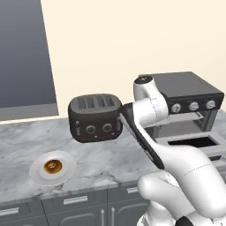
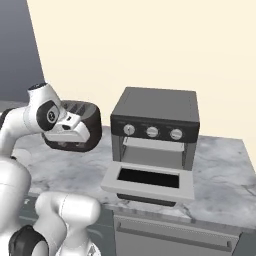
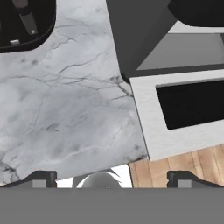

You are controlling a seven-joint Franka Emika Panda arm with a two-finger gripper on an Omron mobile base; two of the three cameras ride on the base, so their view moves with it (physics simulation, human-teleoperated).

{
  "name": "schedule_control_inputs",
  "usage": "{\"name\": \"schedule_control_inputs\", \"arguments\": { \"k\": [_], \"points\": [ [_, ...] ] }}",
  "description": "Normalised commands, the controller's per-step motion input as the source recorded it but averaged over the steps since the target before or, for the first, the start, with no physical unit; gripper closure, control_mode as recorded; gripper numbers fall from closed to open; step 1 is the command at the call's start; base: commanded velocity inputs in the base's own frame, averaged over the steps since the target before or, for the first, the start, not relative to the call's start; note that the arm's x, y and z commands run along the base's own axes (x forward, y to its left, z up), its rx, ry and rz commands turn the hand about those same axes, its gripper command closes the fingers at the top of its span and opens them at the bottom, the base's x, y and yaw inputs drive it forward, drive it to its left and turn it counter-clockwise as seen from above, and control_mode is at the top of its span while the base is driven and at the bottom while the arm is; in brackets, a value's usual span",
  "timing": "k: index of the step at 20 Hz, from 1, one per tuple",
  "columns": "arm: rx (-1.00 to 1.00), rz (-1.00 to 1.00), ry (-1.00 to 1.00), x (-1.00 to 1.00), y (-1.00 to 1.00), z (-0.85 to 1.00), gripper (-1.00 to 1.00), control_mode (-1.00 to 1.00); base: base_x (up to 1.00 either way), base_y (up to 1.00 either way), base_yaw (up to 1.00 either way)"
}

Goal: Pick up the bagel from the plate, place it on the toaster oven rack, close the door, and set the timer.

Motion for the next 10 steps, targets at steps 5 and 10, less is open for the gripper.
{"name": "schedule_control_inputs", "arguments": {
  "k": [5,10],
  "points": [
    [0.03,-0.03,-0.11,0.00,-0.61,-0.05,-1.00,-1.00,0.00,0.00,0.00],
    [0.14,0.00,-0.15,-0.01,-0.71,0.00,-1.00,-1.00,0.00,0.00,0.00]
  ]
}}
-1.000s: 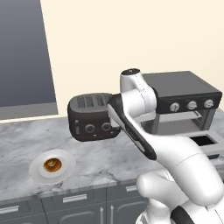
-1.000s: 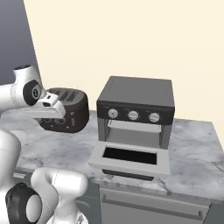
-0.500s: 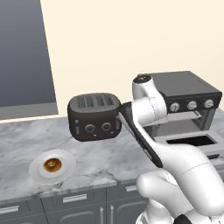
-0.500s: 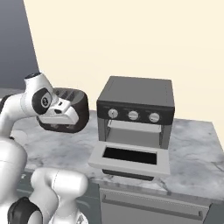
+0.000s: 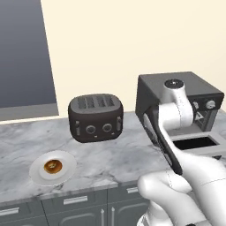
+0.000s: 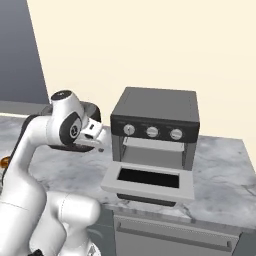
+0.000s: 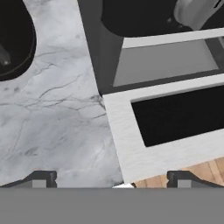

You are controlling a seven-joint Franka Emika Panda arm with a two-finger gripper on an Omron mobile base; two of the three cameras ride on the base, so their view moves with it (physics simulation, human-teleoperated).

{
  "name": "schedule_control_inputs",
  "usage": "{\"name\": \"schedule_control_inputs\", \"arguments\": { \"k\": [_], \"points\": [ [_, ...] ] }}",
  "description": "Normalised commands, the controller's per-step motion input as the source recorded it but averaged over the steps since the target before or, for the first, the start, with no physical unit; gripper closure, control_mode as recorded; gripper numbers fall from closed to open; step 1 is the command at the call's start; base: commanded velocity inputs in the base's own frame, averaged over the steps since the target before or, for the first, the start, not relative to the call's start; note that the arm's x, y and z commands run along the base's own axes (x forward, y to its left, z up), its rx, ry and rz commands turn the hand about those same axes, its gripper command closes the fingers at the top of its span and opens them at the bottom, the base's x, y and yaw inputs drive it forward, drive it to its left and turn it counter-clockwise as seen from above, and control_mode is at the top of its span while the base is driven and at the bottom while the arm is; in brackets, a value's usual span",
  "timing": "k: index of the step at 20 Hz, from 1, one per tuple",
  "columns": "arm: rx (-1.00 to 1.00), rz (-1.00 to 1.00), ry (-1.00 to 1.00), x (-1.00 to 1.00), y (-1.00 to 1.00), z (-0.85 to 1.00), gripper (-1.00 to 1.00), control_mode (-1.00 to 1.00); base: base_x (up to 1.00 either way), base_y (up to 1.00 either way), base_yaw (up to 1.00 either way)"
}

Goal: Pick up the bagel from the plate, place it on the toaster oven rack, close the door, and set the timer.

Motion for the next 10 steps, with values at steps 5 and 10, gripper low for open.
{"name": "schedule_control_inputs", "arguments": {
  "k": [5,10],
  "points": [
    [0.21,0.00,-0.15,0.00,-0.77,0.00,-1.00,-1.00,0.00,0.00,0.00],
    [0.22,0.00,-0.13,0.00,-0.75,-0.02,-1.00,-1.00,0.00,0.00,0.00]
  ]
}}
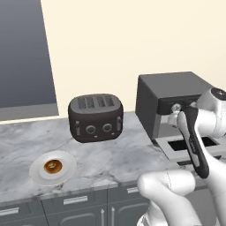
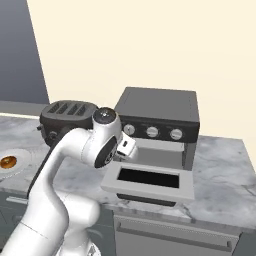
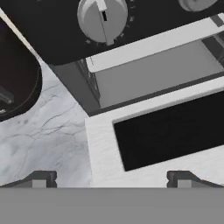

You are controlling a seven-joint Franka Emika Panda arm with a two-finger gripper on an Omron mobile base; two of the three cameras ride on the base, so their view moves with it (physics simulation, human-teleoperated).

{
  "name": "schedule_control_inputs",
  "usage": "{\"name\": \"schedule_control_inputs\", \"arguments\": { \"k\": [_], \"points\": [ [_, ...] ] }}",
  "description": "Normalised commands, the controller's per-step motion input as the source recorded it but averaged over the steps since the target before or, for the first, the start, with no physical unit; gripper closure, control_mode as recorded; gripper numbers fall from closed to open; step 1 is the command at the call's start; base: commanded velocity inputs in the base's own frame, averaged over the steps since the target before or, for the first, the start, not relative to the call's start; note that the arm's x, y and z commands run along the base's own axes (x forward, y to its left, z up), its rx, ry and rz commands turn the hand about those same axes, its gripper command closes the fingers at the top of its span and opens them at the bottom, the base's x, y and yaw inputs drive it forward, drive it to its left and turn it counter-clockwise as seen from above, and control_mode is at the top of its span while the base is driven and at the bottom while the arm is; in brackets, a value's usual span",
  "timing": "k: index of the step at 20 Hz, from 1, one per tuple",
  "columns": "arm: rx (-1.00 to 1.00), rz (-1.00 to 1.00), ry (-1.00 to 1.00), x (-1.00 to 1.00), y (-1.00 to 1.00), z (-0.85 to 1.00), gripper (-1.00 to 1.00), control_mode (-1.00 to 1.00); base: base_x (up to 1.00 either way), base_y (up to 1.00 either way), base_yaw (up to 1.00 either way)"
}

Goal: Pick up the bagel from the plate, place it on the toaster oven rack, close the door, and set the timer.

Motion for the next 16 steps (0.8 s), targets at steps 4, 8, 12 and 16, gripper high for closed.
{"name": "schedule_control_inputs", "arguments": {
  "k": [4,8,12,16],
  "points": [
    [0.19,0.00,-0.08,0.03,-0.65,-0.05,-1.00,-1.00,0.00,0.00,0.00],
    [0.18,0.02,-0.08,0.08,-0.54,-0.04,-1.00,-1.00,0.00,0.00,0.00],
    [0.19,0.05,-0.09,0.15,-0.44,0.00,-1.00,-1.00,0.00,0.00,0.00],
    [0.16,0.04,-0.07,0.23,-0.32,0.00,-1.00,-1.00,0.00,0.00,0.00]
  ]
}}
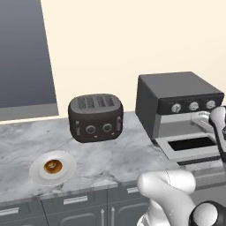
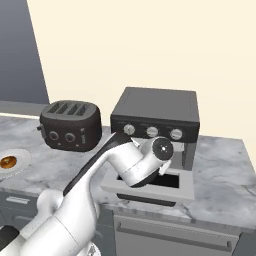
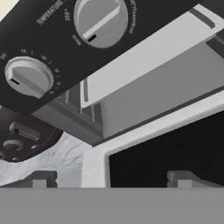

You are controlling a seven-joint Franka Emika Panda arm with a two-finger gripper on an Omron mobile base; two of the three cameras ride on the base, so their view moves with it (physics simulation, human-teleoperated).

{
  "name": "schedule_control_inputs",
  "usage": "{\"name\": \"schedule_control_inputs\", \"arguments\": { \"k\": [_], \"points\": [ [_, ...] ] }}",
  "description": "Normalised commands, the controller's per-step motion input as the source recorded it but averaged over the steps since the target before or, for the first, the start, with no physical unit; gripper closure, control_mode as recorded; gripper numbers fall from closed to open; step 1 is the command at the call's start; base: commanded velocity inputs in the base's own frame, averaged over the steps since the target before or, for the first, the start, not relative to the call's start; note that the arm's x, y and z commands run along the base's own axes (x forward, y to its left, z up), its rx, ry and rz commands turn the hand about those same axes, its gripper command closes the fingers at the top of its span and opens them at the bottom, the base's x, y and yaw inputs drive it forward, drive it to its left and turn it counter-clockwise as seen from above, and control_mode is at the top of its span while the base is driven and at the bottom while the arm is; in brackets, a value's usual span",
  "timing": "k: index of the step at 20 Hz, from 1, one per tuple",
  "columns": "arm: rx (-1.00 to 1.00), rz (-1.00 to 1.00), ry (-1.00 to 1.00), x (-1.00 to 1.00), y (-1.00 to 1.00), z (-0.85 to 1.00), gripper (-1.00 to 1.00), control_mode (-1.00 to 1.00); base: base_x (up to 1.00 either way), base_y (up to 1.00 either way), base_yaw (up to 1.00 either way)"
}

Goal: Pick up the bagel from the plate, place it on the toaster oven rack, close the door, and set the timer.

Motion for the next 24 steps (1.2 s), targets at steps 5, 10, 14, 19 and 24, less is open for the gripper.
{"name": "schedule_control_inputs", "arguments": {
  "k": [5,10,14,19,24],
  "points": [
    [0.05,0.01,-0.04,0.36,-0.05,0.00,-1.00,-1.00,0.00,0.00,0.00],
    [0.00,0.00,-0.02,0.43,0.00,-0.05,-1.00,-1.00,0.00,0.00,0.00],
    [0.00,0.00,-0.09,0.26,0.00,-0.23,-1.00,-1.00,0.00,0.00,0.00],
    [0.00,0.00,-0.16,0.18,0.00,-0.21,-1.00,-1.00,0.00,0.00,0.00],
    [0.00,0.00,-0.09,0.22,-0.02,-0.06,-1.00,-1.00,0.00,0.00,0.00]
  ]
}}
